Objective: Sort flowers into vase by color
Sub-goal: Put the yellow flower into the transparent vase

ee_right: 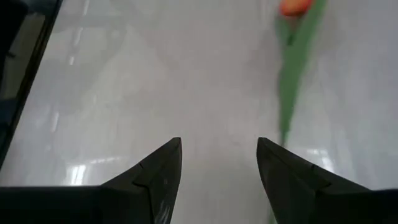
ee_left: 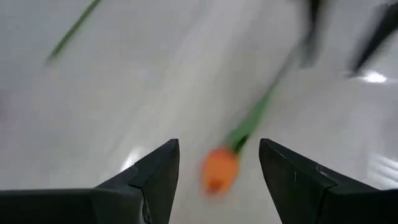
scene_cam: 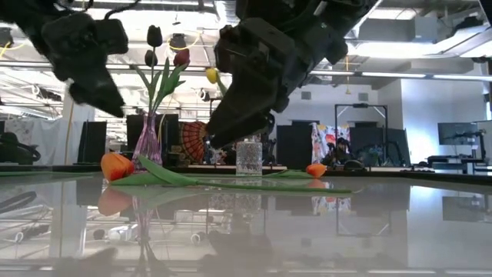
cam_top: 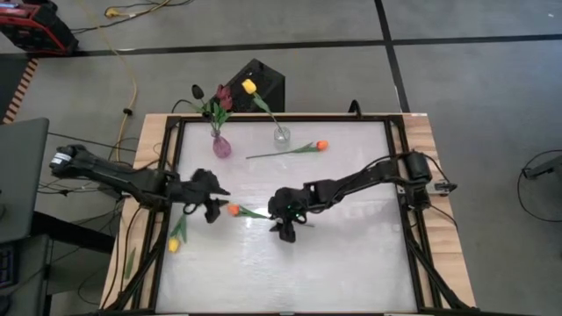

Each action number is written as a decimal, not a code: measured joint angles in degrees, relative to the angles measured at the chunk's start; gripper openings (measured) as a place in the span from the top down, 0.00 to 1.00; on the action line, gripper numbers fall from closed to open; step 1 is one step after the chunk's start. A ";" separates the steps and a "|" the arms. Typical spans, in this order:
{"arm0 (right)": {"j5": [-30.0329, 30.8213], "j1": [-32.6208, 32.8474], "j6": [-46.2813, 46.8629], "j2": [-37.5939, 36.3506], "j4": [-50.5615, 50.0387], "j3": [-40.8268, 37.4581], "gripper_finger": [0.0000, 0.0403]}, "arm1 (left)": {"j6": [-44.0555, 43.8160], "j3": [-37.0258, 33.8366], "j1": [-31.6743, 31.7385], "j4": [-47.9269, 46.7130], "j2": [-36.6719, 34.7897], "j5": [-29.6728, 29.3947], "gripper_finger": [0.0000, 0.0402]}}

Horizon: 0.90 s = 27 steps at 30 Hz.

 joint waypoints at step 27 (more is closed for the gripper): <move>-0.18 5.16 -10.62 0.38 -0.07 0.59 0.42 | -11.53 9.44 10.86 -42.64 15.87 14.57 0.48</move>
